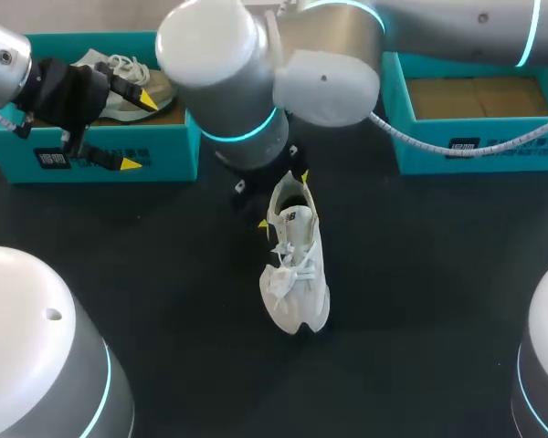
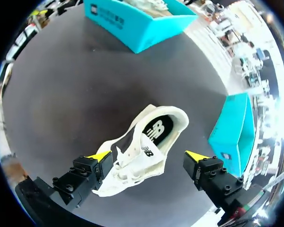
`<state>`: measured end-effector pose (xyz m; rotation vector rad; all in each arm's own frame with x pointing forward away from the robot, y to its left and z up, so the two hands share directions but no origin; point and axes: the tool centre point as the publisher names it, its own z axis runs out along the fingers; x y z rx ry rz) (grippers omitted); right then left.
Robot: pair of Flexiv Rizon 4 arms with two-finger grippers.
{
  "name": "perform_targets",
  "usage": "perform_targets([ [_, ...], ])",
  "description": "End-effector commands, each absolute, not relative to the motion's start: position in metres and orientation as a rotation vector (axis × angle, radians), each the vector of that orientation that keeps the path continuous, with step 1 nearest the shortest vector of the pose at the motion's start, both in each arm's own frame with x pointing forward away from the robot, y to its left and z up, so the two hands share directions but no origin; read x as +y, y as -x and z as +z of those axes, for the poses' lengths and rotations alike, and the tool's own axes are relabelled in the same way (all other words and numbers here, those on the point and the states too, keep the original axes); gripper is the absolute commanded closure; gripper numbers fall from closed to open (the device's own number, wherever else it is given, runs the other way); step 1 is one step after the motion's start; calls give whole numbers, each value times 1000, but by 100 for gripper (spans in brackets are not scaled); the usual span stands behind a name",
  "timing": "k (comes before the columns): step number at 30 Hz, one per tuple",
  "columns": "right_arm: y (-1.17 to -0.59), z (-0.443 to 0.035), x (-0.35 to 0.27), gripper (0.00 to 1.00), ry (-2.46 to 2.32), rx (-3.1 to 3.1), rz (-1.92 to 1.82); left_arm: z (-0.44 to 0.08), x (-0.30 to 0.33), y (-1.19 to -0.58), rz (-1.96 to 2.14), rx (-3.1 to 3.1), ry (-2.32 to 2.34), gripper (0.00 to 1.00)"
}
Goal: Take the shoe out of the shoebox, open the shoe tongue, remove and reinsert the insole, then place the shoe into the shoebox
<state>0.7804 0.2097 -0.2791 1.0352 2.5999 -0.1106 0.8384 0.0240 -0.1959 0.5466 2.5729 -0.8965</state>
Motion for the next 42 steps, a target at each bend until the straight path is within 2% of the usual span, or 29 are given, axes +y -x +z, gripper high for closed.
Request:
perform_targets([
  [1,-775,-279,210,0,-814,2607,-98,-196,24,-838,-893,2575,-548,0],
  [9,-819,-280,180,0,-553,2678,129,-196,24,-838,-893,2575,-548,0],
  [18,-865,-293,188,0,-267,2731,235,-196,24,-838,-893,2575,-548,0],
  [35,-897,-361,188,0,-53,2803,24,-196,24,-838,-893,2575,-548,0],
  [36,-899,-366,186,23,-52,2792,-7,-196,24,-838,-893,2575,-548,0],
  [37,-901,-367,183,53,-68,2785,-21,-196,24,-838,-893,2575,-548,0],
  [39,-902,-368,179,64,-95,2779,-40,-196,24,-838,-893,2575,-548,0],
  [41,-901,-365,173,100,-108,2771,-72,-196,24,-838,-893,2575,-548,0],
  [42,-901,-364,171,100,-123,2768,-72,-196,24,-838,-893,2575,-548,0],
])
